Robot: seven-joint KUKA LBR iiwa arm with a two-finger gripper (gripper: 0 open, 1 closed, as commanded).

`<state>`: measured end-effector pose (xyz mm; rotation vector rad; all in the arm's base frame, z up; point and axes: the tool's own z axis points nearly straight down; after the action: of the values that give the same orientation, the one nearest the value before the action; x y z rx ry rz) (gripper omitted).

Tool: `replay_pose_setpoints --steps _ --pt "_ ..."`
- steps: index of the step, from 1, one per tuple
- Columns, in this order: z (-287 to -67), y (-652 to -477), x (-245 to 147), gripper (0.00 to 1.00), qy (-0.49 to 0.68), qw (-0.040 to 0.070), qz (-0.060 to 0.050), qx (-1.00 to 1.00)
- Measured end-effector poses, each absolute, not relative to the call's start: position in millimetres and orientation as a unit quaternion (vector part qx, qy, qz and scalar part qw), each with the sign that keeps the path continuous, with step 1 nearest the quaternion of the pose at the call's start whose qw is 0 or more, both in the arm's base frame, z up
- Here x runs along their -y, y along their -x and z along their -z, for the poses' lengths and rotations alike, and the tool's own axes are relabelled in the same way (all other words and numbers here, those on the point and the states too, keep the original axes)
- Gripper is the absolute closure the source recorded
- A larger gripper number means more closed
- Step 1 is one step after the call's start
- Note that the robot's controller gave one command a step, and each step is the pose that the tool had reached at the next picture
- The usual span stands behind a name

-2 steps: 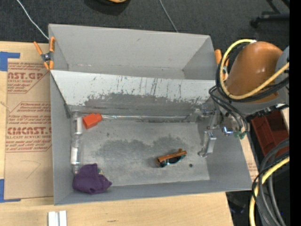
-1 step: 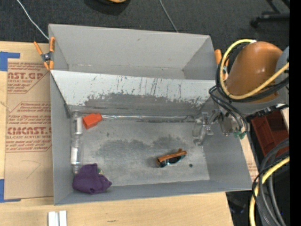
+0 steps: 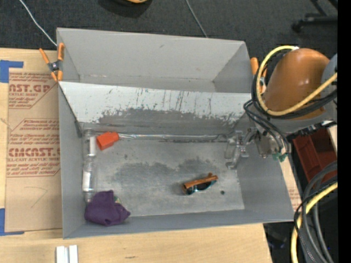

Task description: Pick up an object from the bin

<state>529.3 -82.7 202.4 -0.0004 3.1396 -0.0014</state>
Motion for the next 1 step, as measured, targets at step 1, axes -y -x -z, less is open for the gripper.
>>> replay_pose_setpoints --steps 1 --pt "-139.6 -513.4 71.8 1.0 0.068 0.003 0.001 -0.998"
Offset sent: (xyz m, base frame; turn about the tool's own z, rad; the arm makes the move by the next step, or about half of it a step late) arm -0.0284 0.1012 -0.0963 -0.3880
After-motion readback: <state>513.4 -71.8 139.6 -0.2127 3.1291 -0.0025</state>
